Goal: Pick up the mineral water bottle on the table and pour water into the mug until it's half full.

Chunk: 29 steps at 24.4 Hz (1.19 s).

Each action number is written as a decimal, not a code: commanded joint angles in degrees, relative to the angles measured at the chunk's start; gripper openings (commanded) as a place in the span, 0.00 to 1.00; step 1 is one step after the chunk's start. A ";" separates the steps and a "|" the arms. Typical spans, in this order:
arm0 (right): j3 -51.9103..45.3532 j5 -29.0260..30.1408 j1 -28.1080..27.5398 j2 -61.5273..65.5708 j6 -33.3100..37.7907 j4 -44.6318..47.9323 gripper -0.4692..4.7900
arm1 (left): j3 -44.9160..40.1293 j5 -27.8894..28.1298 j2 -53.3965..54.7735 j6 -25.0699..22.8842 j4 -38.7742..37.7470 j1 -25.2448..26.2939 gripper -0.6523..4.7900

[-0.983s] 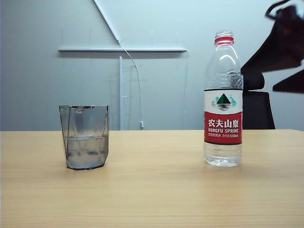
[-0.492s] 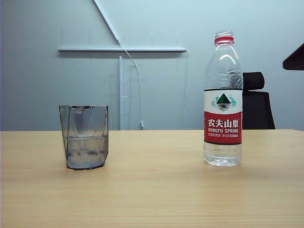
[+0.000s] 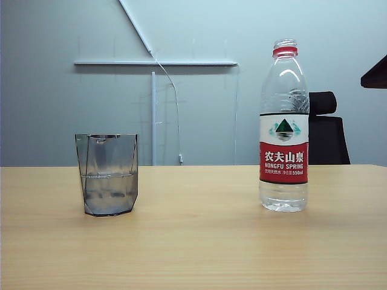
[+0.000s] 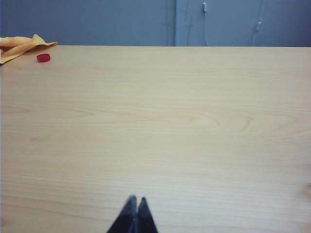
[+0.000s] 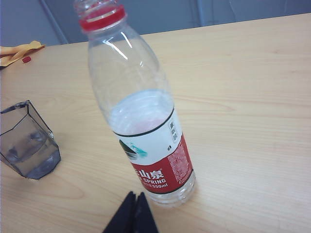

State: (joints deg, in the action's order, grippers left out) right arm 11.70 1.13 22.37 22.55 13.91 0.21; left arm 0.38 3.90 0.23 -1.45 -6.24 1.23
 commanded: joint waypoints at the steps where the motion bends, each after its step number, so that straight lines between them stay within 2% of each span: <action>1: 0.24 0.07 0.04 0.04 -0.02 1.33 0.08 | 0.13 -0.09 0.11 0.17 0.66 -0.02 0.12; 4: 0.24 -2.23 0.02 0.02 -2.19 1.33 0.08 | 0.13 -0.09 0.11 0.17 0.68 -0.02 0.12; 5: 0.22 -6.69 -0.04 -1.73 -4.90 0.02 0.08 | 0.13 -0.09 0.11 0.17 0.68 -0.02 0.12; 6: 0.22 -8.70 -0.42 -4.09 -5.88 -1.77 0.08 | 0.13 -0.11 0.11 0.17 0.66 -0.02 0.12; 10: 0.20 -9.16 -7.30 -16.44 -6.32 -9.75 0.08 | 0.13 -0.22 0.11 0.17 0.66 -0.13 0.12; 13: 0.20 -8.72 -14.71 -21.92 -6.71 -10.10 0.08 | 0.13 -0.09 0.11 0.17 0.68 -0.15 0.12; 16: -0.70 -8.44 -19.65 -22.45 -6.71 -8.68 0.08 | 0.13 -0.07 0.11 0.17 0.66 -0.15 0.12; 19: -5.60 -3.98 -23.65 -22.51 -6.69 -0.20 0.08 | 0.13 -0.09 0.11 0.17 0.66 -0.15 0.12; 23: -10.97 3.28 -25.55 -22.56 -6.69 10.05 0.08 | 0.13 -0.09 0.11 0.17 0.66 -0.15 0.12; 25: -11.69 5.38 -25.51 -22.56 -6.97 10.82 0.08 | 0.13 -0.09 0.11 0.17 0.66 -0.15 0.12; 29: -11.67 5.62 -25.40 -22.56 -7.08 10.75 0.08 | 0.13 -0.09 0.11 0.17 0.66 -0.15 0.12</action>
State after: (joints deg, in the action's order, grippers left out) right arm 0.30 6.59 -2.94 0.05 6.98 10.00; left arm 0.38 3.88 0.25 -1.45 -6.24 1.04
